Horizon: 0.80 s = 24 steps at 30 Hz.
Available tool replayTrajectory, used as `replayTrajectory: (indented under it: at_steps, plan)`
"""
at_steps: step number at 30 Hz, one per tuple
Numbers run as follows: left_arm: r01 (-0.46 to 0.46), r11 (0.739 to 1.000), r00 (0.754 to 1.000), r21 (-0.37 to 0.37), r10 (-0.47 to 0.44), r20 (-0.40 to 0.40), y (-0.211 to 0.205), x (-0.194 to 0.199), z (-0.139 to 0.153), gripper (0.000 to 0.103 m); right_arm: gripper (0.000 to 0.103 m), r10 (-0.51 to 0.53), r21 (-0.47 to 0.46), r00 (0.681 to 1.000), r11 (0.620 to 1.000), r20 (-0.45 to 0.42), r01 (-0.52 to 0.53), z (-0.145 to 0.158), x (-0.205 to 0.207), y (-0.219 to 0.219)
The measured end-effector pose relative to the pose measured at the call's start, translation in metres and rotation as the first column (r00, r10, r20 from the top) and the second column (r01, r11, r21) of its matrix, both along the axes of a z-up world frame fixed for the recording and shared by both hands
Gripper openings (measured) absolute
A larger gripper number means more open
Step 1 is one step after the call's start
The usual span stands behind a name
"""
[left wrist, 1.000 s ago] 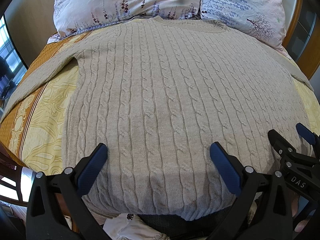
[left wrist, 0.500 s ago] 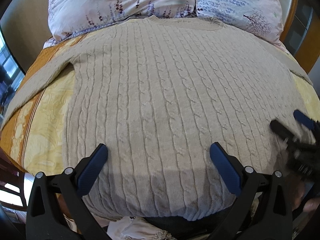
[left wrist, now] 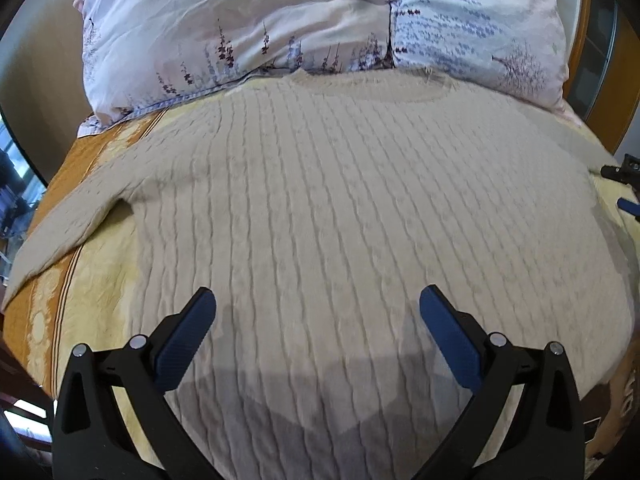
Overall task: Fold small clothes
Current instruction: 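Grasp the sweater sleeve cuff with the right gripper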
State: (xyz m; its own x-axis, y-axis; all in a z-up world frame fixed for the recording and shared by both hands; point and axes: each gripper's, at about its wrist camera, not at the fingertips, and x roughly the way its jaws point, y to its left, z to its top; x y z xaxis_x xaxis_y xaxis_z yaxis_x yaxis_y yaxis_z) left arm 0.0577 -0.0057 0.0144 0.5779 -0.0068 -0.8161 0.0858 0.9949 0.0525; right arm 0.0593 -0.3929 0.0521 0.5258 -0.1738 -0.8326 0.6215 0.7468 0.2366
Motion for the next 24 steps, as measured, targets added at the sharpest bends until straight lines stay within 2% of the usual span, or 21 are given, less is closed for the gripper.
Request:
replayTrajectory:
  at_steps: [3,5,8,11,15,18,22,24]
  plan:
    - [0.013,0.999,1.000,-0.031,-0.012,0.016,0.001,0.010,0.002,0.101,0.077,-0.070,0.049,0.998,0.996,-0.003,0.070,-0.005,0.009,-0.033]
    - [0.026,0.997,1.000,-0.074,-0.025,0.019,0.003,0.016,0.002,0.101,0.074,-0.108,0.089,0.994,0.990,0.026,0.105,-0.008,0.013,-0.052]
    - [0.051,0.980,0.999,-0.192,-0.050,0.011,0.009,0.025,0.000,0.101,0.065,-0.177,0.141,0.983,0.976,0.047,0.169,-0.010,0.019,-0.076]
    - [0.049,0.956,0.999,-0.289,-0.046,0.017,0.017,0.032,-0.001,0.101,0.050,-0.261,0.216,0.962,0.947,0.079,0.239,-0.012,0.018,-0.096]
    - [0.032,0.943,0.999,-0.331,-0.018,0.044,0.026,0.038,-0.001,0.101,0.040,-0.331,0.235,0.939,0.924,0.091,0.303,-0.013,0.015,-0.112]
    - [0.028,0.931,0.999,-0.365,-0.015,0.039,0.034,0.045,-0.001,0.101,0.038,-0.363,0.227,0.927,0.914,0.096,0.335,-0.013,0.014,-0.121]
    - [0.025,0.928,1.000,-0.372,-0.020,0.019,0.043,0.055,0.000,0.101,0.035,-0.405,0.201,0.909,0.903,0.096,0.381,-0.013,0.009,-0.131]
    - [0.036,0.930,0.999,-0.366,-0.031,0.020,0.045,0.059,0.003,0.101,0.025,-0.415,0.180,0.906,0.901,0.088,0.395,-0.014,0.010,-0.135]
